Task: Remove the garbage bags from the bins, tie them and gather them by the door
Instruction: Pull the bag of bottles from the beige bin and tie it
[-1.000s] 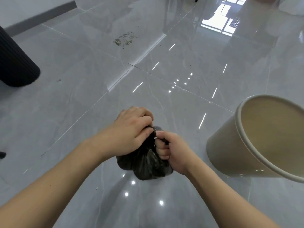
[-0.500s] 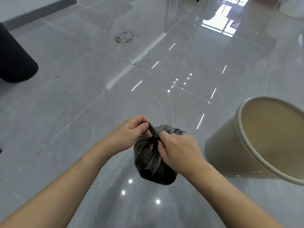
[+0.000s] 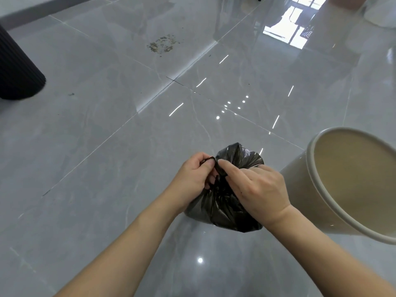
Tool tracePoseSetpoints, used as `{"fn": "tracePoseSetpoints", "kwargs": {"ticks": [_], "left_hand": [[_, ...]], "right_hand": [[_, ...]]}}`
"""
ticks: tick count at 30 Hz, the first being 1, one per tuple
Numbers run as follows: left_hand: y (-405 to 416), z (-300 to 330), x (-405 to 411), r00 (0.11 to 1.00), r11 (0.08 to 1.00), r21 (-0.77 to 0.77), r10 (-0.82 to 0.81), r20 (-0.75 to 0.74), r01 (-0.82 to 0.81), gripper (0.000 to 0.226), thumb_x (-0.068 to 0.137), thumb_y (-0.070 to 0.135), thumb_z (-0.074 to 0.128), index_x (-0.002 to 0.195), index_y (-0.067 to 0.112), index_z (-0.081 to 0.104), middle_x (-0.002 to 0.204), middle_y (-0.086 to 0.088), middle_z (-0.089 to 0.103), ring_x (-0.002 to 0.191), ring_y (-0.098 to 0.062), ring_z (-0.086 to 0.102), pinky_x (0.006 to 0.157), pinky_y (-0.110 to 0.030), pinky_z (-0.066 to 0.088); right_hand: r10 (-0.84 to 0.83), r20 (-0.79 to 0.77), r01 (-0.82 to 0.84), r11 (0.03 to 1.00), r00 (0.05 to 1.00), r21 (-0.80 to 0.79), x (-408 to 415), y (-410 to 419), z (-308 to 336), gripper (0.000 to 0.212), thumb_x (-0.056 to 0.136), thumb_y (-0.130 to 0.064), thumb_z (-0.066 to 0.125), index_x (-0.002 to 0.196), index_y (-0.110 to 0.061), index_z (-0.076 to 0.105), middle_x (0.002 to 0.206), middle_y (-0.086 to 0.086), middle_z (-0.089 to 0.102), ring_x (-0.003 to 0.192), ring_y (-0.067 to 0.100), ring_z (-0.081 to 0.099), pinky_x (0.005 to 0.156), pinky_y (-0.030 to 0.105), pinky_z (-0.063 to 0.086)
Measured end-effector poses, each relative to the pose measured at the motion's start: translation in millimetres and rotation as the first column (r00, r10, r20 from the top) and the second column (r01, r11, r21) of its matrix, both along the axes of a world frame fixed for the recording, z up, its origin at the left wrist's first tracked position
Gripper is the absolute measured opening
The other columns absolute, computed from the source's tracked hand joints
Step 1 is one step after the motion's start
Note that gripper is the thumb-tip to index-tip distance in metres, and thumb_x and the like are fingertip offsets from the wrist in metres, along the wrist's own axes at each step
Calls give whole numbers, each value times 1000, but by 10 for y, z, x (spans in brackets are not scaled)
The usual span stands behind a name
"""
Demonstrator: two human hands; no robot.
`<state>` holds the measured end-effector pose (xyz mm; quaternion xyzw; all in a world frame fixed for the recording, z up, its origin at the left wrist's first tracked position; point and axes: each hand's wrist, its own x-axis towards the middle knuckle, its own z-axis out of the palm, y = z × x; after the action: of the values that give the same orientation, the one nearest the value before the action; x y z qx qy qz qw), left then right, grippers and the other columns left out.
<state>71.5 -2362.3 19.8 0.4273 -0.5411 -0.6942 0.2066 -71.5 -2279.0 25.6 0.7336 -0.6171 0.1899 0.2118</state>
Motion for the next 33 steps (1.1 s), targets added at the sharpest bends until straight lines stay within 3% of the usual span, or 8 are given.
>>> {"fn": "tracePoseSetpoints", "kwargs": {"ticks": [4,7,11,13,16,21,27,33], "left_hand": [[-6,-37,-26,1000,999,38,-6,25,5,9,97,12,52,92,7,56,68,0,58,59,-15,52,62,-32,43],[94,-94,42,995,997,1,79,53,-79,25,80,21,65,99,12,51,85,-2,57,70,-12,54,74,-34,50],[460,-199,114,945,979,-198,23,325,44,45,63,52,63,98,29,47,98,12,48,88,-6,51,81,-25,45],[564,-262,94,883,942,-286,-21,469,174,42,65,59,58,95,32,48,99,17,43,98,-8,47,91,-29,40],[539,-284,62,848,848,-446,-7,529,285,27,74,54,52,82,28,51,91,14,46,92,-12,46,87,-31,36],[277,-276,139,841,657,-655,60,538,372,14,78,38,47,72,25,48,82,10,51,84,-15,50,79,-33,35],[-6,-422,312,777,503,-733,173,605,458,18,85,35,40,78,25,53,81,9,54,78,-19,52,72,-33,33],[-139,-483,347,764,553,-720,212,609,420,19,88,33,42,82,23,56,84,7,58,82,-20,55,76,-36,35]], "right_hand": [[41,27,-44,995,999,92,-48,48,1,11,85,-14,63,85,-17,74,47,-4,50,40,21,50,43,29,38],[-282,205,189,905,937,381,-18,1,139,18,88,-27,51,88,-25,69,64,-7,66,58,20,63,52,28,43],[-727,473,-29,531,498,847,-100,-174,267,11,83,-25,59,78,-18,66,63,-6,60,60,13,56,58,27,45],[-812,428,-169,394,397,903,-158,-232,286,17,81,-22,57,66,-14,55,50,-3,42,42,14,37,43,24,30],[-884,326,-340,209,336,917,-183,-293,322,18,77,-20,50,62,-21,39,53,-2,24,45,14,16,46,25,11],[-920,320,-603,125,228,788,-241,-294,307,35,78,-17,46,46,-25,33,48,-6,20,40,10,15,48,25,7],[-927,368,-641,241,69,728,-164,-303,212,37,88,-18,48,51,-21,40,47,-7,27,38,7,21,42,20,11],[-728,661,-262,612,180,746,81,-248,114,28,84,-20,69,57,-17,62,70,-3,50,56,11,49,52,23,40]]}}
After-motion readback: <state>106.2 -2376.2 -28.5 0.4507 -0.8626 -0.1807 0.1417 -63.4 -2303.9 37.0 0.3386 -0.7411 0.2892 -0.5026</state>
